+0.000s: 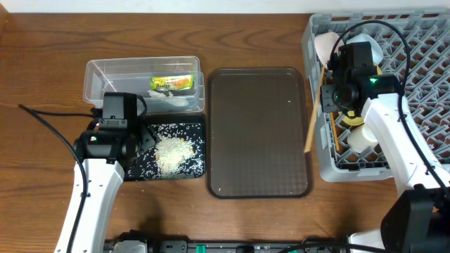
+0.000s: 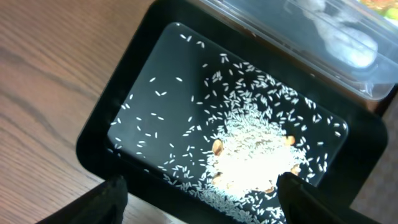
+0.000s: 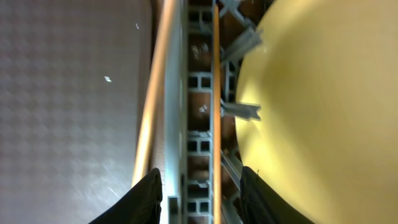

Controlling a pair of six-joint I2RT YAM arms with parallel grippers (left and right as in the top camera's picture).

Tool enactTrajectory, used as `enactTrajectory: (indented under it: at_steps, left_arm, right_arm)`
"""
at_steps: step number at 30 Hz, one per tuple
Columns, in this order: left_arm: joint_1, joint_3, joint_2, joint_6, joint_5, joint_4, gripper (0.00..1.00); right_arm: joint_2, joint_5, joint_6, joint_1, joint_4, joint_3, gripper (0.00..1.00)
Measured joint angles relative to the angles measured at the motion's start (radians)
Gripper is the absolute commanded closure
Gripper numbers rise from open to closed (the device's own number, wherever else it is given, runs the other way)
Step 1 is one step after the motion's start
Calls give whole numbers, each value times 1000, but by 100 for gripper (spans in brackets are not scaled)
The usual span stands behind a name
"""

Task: Sort waste into correct bins and load items into the dishwasher rack

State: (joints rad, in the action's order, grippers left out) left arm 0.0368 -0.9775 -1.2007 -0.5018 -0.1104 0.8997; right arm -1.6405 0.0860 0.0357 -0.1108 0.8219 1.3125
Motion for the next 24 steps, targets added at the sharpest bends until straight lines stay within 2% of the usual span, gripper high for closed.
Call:
enactTrajectory:
  at_steps: [4, 12, 18, 24]
  left_arm:
    - [32, -26, 0, 82, 3, 7, 19]
    - [50, -43, 0, 130, 6, 40, 19]
    - [50, -43, 0, 137, 6, 43, 19]
    - [50, -43, 0, 137, 6, 47, 18]
  right_arm:
    - [13, -119, 14, 18, -48, 0, 58]
    - [65, -255, 22, 25, -24, -1, 61]
    - [48, -261, 44, -106, -25, -18, 58]
    - [-68, -234, 114, -283, -98, -63, 57]
